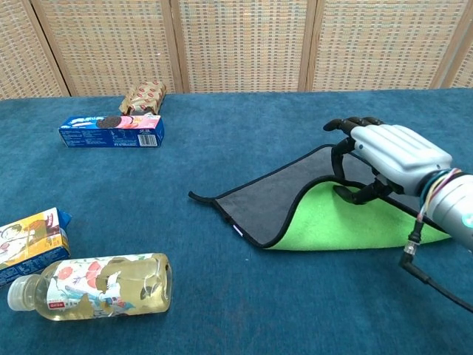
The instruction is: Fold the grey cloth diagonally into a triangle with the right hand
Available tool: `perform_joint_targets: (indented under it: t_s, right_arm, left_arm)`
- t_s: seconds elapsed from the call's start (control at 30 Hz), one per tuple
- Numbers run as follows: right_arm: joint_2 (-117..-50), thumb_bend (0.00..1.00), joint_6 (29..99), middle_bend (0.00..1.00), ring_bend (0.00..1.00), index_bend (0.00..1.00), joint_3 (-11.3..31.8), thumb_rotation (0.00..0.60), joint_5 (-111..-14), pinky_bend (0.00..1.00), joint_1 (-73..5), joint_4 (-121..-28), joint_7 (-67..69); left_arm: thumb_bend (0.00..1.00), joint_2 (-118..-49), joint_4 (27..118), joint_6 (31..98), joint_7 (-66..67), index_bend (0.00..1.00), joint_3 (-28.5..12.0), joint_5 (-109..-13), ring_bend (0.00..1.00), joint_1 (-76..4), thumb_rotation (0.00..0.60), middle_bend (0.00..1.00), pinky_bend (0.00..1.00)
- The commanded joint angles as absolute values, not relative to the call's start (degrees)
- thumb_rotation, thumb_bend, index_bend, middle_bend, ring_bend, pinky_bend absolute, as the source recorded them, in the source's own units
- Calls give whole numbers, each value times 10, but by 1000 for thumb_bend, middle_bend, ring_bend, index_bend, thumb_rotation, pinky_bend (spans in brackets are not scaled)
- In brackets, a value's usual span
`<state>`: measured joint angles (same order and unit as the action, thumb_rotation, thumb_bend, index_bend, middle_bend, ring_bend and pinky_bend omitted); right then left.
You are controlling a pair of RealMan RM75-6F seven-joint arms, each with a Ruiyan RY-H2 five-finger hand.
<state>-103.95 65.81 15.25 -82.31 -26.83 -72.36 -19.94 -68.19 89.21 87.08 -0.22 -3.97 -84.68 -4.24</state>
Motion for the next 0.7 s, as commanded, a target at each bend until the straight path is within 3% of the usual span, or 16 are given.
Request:
perform_joint_targets:
  t_s: [0.03,0.7]
  right_arm:
    - [-1045,546,641,114,0,614,166,600,-806,0,-288,-702,-197]
    - [-1069,546,590,116,0,614,198,600,-753,0,-365,-599,-171]
  left_arm:
    - [152,-683,892,869,0,0,-40,-846,0,-43,600,0,0]
    - [152,-687,884,854,1,0,-43,-833,0,-50,600,0,0]
